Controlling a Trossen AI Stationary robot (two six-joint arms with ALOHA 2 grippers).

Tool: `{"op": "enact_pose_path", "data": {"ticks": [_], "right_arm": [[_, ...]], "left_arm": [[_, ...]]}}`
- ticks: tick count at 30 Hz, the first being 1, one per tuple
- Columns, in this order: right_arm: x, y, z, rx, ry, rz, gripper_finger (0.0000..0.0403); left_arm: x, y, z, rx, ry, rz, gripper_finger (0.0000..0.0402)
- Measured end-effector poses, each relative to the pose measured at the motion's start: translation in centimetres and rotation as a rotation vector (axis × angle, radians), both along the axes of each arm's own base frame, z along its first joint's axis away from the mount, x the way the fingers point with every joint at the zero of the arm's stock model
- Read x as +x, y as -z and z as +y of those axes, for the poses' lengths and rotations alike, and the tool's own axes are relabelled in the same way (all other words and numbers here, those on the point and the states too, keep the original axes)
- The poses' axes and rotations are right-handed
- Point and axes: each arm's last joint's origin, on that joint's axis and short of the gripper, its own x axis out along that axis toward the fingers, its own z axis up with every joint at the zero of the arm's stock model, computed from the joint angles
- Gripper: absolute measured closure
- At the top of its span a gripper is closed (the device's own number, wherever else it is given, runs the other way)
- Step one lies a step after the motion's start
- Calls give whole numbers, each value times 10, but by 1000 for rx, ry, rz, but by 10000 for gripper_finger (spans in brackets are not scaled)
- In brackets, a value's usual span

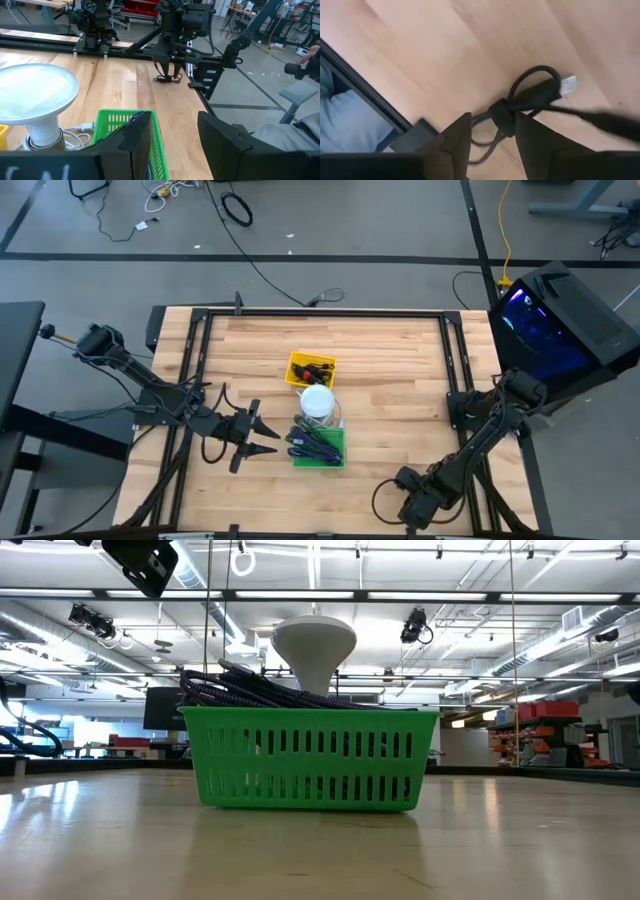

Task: Pick & Place USB Port
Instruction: Put the black USB cable into the yellow bin

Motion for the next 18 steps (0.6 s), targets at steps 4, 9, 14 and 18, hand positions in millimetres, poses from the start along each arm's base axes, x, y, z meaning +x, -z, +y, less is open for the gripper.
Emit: {"op": "enact_pose_path", "data": {"ticks": [4, 9, 14, 18], "right_arm": [[-2, 0, -1, -3, -2, 22, 252], [-2, 1, -3, -36, 43, 28, 252], [-8, 5, -3, -51, 75, 41, 252], [-12, 10, -5, -52, 86, 73, 252]], "left_arm": [[0, 0, 0, 0, 0, 0, 236], [0, 0, 0, 0, 0, 0, 236], [0, 0, 0, 0, 0, 0, 236], [0, 0, 0, 0, 0, 0, 236]]}}
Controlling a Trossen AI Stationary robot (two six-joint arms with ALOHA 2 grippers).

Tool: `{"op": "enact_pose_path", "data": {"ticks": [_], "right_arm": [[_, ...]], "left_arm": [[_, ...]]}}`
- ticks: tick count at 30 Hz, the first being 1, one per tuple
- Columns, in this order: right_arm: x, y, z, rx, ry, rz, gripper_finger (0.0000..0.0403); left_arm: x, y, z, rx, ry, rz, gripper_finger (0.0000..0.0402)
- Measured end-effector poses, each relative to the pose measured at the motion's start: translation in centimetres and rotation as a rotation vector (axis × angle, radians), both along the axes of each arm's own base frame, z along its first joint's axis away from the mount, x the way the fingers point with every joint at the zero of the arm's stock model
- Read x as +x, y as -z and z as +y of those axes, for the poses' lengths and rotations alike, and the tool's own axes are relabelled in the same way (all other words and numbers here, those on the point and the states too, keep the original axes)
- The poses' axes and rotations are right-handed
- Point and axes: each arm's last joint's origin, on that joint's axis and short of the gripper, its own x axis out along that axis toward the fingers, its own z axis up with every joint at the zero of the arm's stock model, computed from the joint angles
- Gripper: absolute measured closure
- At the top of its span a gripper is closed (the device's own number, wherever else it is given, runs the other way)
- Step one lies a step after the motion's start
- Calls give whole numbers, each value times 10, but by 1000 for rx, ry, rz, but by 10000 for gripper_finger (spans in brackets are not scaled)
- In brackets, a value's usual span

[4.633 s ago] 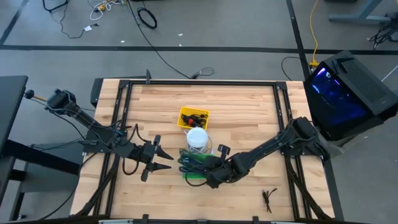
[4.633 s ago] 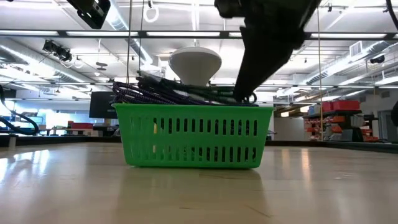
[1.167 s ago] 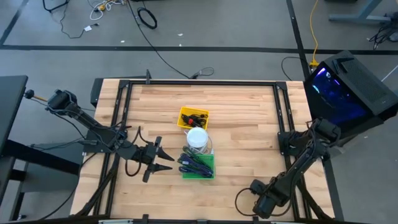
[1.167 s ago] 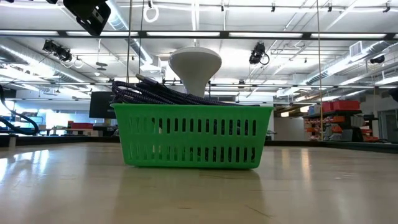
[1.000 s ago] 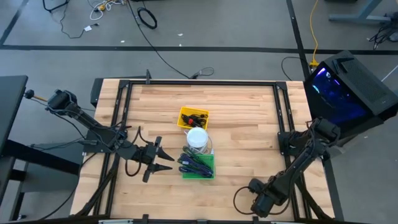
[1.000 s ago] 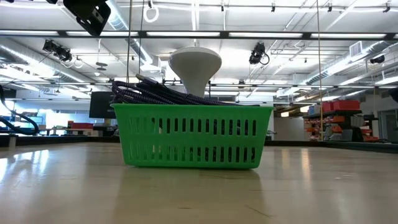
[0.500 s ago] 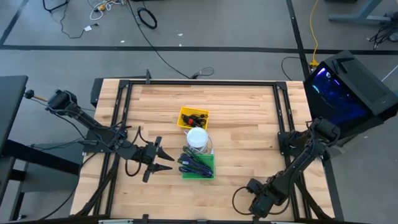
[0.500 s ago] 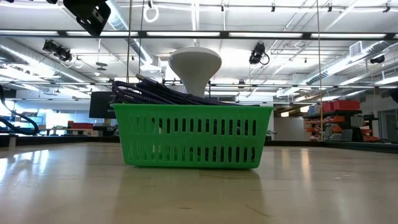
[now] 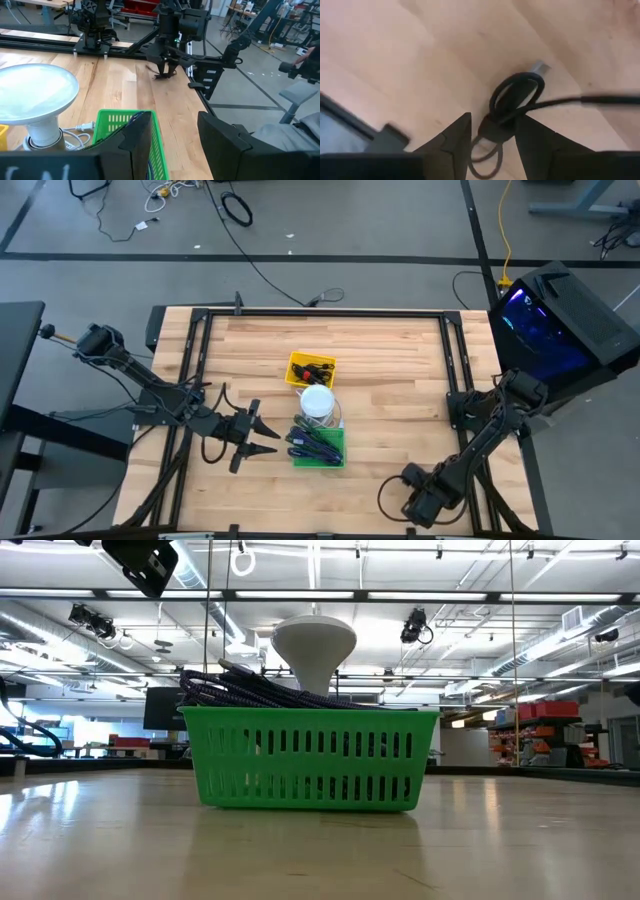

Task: Pick & Place USB Port
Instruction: Put the black USB cable into the yellow bin

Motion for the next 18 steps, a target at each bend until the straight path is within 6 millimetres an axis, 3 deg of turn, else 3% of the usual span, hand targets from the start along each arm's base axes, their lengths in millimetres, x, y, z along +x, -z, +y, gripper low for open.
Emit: {"op": "enact_pose_path", "data": {"ticks": [11, 13, 16, 18], "right_arm": [[-8, 19, -9, 11, 23, 3, 261], [-9, 20, -10, -1, 18, 13, 289], [-7, 20, -11, 18, -15, 15, 365], [-4, 20, -13, 30, -44, 6, 384]], "left_arm": [[0, 0, 0, 0, 0, 0, 236], [0, 0, 0, 0, 0, 0, 236], [0, 0, 0, 0, 0, 0, 236], [0, 0, 0, 0, 0, 0, 236]]}}
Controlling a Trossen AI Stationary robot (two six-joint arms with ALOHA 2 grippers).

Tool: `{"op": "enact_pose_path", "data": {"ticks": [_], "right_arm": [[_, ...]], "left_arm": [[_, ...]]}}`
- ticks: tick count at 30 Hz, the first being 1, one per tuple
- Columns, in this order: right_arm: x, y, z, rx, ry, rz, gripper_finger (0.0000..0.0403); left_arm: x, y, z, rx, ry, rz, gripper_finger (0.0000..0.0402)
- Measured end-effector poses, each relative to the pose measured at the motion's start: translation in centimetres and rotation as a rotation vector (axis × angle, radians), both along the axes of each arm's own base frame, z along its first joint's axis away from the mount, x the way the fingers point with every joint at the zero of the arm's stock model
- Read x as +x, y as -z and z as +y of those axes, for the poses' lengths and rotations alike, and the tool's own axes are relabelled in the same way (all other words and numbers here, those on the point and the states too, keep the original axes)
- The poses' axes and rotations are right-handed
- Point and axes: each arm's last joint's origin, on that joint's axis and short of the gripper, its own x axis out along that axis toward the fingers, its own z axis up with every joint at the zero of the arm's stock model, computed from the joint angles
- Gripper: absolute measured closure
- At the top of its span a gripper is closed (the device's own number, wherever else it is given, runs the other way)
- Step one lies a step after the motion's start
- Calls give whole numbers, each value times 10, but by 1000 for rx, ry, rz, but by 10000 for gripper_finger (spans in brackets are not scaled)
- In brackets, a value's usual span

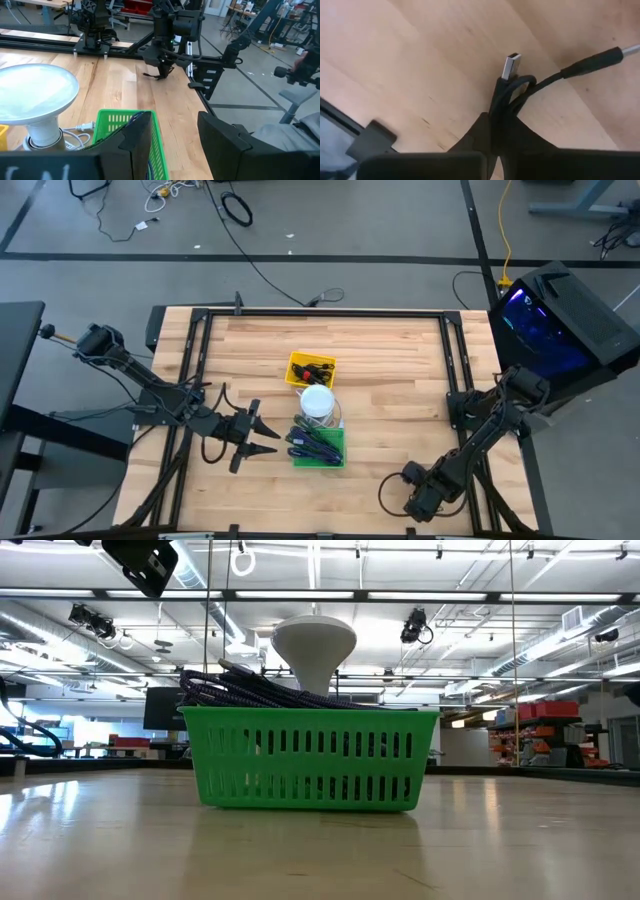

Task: Pick & Place USB Port
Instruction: Put the black USB cable into the yellow bin

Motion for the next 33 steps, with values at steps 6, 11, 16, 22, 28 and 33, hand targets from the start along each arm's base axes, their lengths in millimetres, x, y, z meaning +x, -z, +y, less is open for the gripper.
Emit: {"op": "enact_pose_path", "data": {"ticks": [6, 11, 16, 22, 28, 33], "right_arm": [[24, -8, -10, 21, -74, -35, 393], [63, -20, -39, -69, -147, -144, 395], [102, -41, -84, -133, -211, -178, 397], [135, -72, -139, -250, -241, -204, 397], [146, -99, -184, -285, -225, -270, 398], [150, -128, -227, -290, -179, -408, 398]], "left_arm": [[0, 0, 0, 0, 0, 0, 236], [0, 0, 0, 0, 0, 0, 236], [0, 0, 0, 0, 0, -1, 236], [0, 0, 0, 6, 1, -2, 236], [0, 0, 0, 28, 5, -6, 236], [0, 0, 0, 52, 9, -11, 236]]}}
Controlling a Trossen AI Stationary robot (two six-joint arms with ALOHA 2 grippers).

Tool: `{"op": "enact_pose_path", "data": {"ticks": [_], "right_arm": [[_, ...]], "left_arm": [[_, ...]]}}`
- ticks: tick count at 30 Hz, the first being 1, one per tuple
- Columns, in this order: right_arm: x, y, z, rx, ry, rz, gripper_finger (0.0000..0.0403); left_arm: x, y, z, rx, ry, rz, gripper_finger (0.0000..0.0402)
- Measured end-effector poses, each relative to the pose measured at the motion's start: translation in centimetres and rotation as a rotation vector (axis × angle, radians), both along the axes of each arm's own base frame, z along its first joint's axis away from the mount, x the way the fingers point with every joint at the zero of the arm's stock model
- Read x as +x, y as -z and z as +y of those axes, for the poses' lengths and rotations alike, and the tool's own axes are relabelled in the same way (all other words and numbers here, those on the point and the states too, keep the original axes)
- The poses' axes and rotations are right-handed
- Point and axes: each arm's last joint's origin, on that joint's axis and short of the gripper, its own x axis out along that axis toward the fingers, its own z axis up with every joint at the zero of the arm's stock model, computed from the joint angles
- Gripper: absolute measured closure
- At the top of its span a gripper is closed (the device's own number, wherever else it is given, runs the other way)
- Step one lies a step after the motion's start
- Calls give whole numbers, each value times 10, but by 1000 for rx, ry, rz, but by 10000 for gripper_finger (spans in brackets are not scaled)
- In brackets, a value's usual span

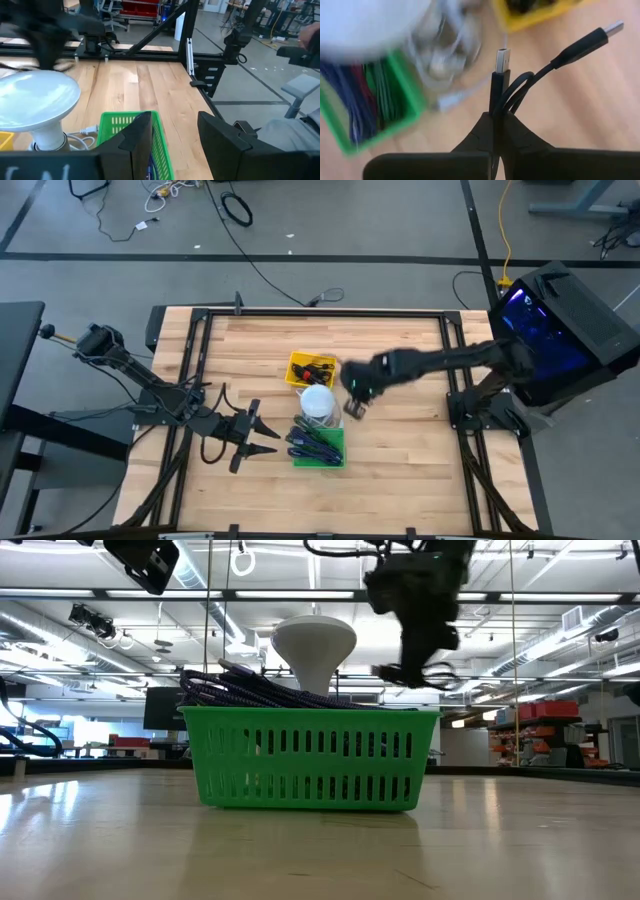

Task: Pick & Place USB Port
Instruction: Put the black USB cable into the yellow bin

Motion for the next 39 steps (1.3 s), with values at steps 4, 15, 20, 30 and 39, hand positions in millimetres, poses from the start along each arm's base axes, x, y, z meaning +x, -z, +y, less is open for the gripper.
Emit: {"op": "enact_pose_path", "data": {"ticks": [4, 15, 20, 30, 39], "right_arm": [[7, -10, -31, 20, -17, -107, 398], [27, 5, -83, 48, -80, -248, 398], [37, 17, -96, 35, -102, -277, 399], [76, 25, -111, 0, -206, -299, 399], [89, 36, -115, -26, -245, -264, 399]], "left_arm": [[0, 0, 0, 2, 0, -1, 236], [3, -2, 5, 10, -21, -22, 236], [3, -3, 5, 19, -21, -32, 236], [8, -3, 14, 19, -75, -33, 236], [8, -2, 14, 29, -67, -27, 236]]}}
